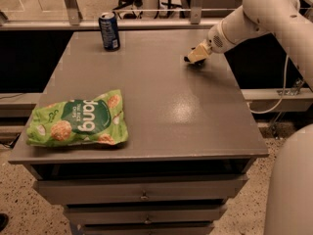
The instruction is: Move rxbar chocolate near green rice chip bag
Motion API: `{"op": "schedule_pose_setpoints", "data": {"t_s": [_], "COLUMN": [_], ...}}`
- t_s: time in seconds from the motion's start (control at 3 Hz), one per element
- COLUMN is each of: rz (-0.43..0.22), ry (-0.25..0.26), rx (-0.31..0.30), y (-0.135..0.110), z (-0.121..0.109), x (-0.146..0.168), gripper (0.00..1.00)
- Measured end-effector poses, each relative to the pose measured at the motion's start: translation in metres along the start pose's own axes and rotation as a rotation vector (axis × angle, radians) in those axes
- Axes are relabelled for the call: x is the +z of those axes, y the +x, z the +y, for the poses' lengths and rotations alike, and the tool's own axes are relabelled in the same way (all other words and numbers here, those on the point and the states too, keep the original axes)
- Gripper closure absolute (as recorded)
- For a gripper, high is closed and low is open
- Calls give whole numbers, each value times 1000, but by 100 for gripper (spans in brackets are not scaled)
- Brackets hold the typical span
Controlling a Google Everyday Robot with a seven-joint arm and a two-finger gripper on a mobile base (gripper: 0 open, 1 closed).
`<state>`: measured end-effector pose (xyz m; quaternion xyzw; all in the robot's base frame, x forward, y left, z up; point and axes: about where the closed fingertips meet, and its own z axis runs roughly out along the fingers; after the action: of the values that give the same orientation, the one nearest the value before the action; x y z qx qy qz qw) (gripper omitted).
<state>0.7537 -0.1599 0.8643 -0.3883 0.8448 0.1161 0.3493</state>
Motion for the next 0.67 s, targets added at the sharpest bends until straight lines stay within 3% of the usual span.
{"op": "schedule_pose_setpoints", "data": {"t_s": [0.33,0.67], "rz": [-69,-98], "ry": [-188,-438], "rx": [-92,-173], "y": [-25,-24], "z": [64,154], "x": [-18,-50], "gripper": [100,100]}}
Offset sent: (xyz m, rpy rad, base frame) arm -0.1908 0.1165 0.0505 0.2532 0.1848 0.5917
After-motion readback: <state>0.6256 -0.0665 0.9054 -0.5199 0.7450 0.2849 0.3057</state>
